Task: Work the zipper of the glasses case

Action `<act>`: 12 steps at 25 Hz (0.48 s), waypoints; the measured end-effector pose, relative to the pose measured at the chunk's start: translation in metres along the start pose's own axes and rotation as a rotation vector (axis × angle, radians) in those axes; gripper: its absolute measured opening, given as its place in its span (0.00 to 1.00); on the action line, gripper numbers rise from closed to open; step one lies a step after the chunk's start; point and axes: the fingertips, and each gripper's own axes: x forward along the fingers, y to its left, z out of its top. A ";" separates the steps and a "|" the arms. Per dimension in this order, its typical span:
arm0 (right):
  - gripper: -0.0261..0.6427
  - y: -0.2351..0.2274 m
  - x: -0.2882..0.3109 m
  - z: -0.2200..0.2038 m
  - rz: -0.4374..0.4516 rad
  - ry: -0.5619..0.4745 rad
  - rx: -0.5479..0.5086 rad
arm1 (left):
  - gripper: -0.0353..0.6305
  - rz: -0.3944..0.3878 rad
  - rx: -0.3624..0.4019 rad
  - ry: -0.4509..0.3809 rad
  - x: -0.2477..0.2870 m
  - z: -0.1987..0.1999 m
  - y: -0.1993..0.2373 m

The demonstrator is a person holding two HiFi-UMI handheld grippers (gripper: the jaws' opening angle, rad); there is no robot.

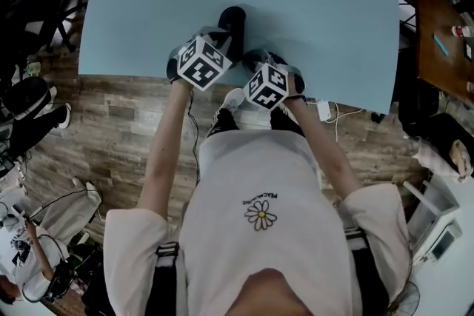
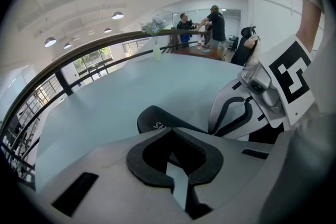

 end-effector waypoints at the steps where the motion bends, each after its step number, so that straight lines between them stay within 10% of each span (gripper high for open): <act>1: 0.07 -0.001 0.001 0.000 -0.024 0.000 0.015 | 0.07 0.002 0.000 0.000 0.000 0.000 0.000; 12: 0.09 -0.005 0.003 0.004 -0.231 0.017 0.147 | 0.07 -0.005 -0.011 -0.011 -0.002 0.002 0.001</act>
